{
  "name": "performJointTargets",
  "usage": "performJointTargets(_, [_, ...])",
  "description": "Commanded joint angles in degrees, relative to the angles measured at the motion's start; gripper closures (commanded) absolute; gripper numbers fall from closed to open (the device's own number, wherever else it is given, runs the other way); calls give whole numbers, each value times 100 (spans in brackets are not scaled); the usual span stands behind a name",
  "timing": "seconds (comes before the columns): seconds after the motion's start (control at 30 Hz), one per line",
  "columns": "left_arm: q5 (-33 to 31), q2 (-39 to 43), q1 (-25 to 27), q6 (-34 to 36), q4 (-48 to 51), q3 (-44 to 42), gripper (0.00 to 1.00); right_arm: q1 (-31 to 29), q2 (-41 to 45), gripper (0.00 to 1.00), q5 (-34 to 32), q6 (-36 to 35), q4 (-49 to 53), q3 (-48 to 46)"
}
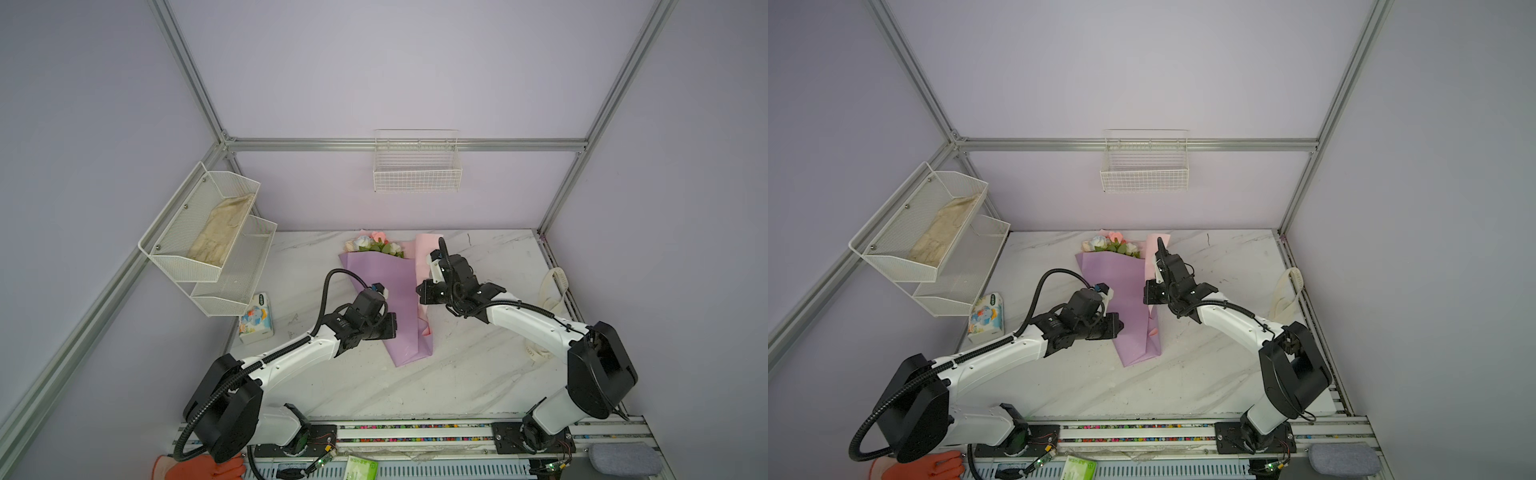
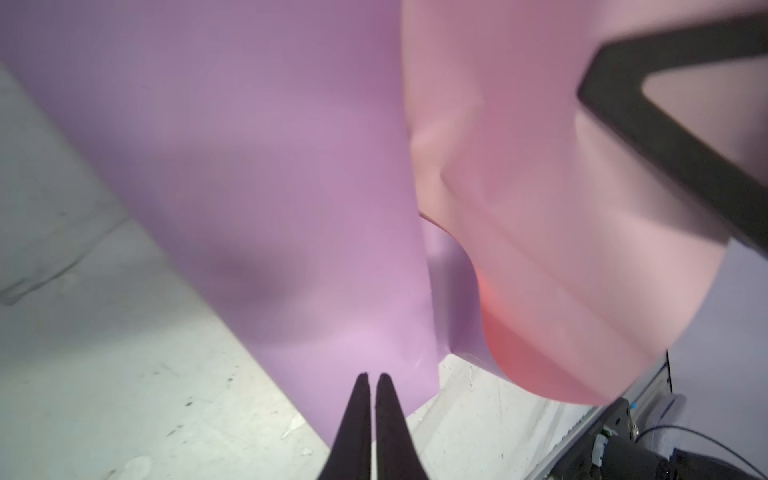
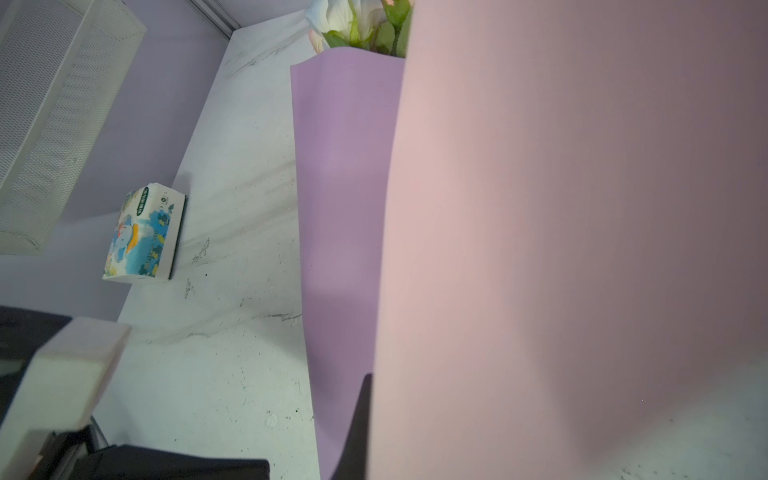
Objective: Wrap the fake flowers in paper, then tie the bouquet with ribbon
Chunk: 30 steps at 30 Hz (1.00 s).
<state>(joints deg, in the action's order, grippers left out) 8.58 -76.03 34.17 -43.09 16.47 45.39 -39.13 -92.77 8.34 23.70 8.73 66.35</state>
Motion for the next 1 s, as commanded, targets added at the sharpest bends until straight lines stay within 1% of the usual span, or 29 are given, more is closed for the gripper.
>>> performJointTargets(0.0, [636,-16,-320,-261,-565,-323,91,-292,-274,100,-528,-18,384,358])
performJointTargets(0.1, [933,-426,-415,-152,-844,-206,91,-575,-695,100,-871,-32,744,829])
performJointTargets(0.13, [956,-645,-429,-172,-774,-111,95,-654,-886,100,-940,-39,897,1017])
performJointTargets(0.17, [847,-641,-429,-236,-795,-106,96,-756,-1038,100,-974,-94,971,1149])
performJointTargets(0.2, [707,-554,-429,-355,-932,-235,96,-871,-1202,100,-1038,-111,1056,1287])
performJointTargets(0.23, [538,-231,-479,-498,-967,-350,93,-958,-1343,100,-1076,-103,1107,1397])
performJointTargets(0.27, [388,-69,-534,-618,-906,-432,92,-1037,-1446,100,-1092,-99,1129,1487])
performJointTargets(0.33, [-14,263,-673,-894,-437,-498,92,-1147,-1631,100,-1124,-100,1172,1637])
performJointTargets(0.4, [-230,613,-859,-956,-51,-578,83,-1152,-1770,96,-985,-55,1068,1671])
performJointTargets(0.43, [-214,762,-919,-928,-44,-647,82,-1170,-1793,96,-879,-59,996,1684])
performJointTargets(0.53, [-144,1166,-1056,-914,-154,-909,74,-1184,-1897,93,-739,-42,858,1705])
performJointTargets(0.57, [-142,1271,-1112,-961,-181,-993,69,-1179,-1932,93,-684,-41,852,1729])
performJointTargets(0.67, [89,1519,-1342,-1078,-370,-1156,63,-1184,-2007,90,-483,-41,719,1703])
performJointTargets(0.73, [285,1623,-1473,-1169,-662,-1232,52,-1181,-2000,79,-275,8,468,1606])
performJointTargets(0.77, [416,1639,-1553,-1197,-778,-1238,48,-1182,-2001,71,-185,50,353,1564])
performJointTargets(0.8, [525,1606,-1627,-1210,-853,-1228,46,-1177,-1970,64,-127,98,190,1477])
performJointTargets(0.87, [713,1512,-1758,-1290,-952,-1181,44,-1180,-1947,58,147,160,-164,1323])
performJointTargets(0.97, [999,1371,-1842,-1420,-1295,-1197,42,-1184,-1964,54,212,240,-370,1248])
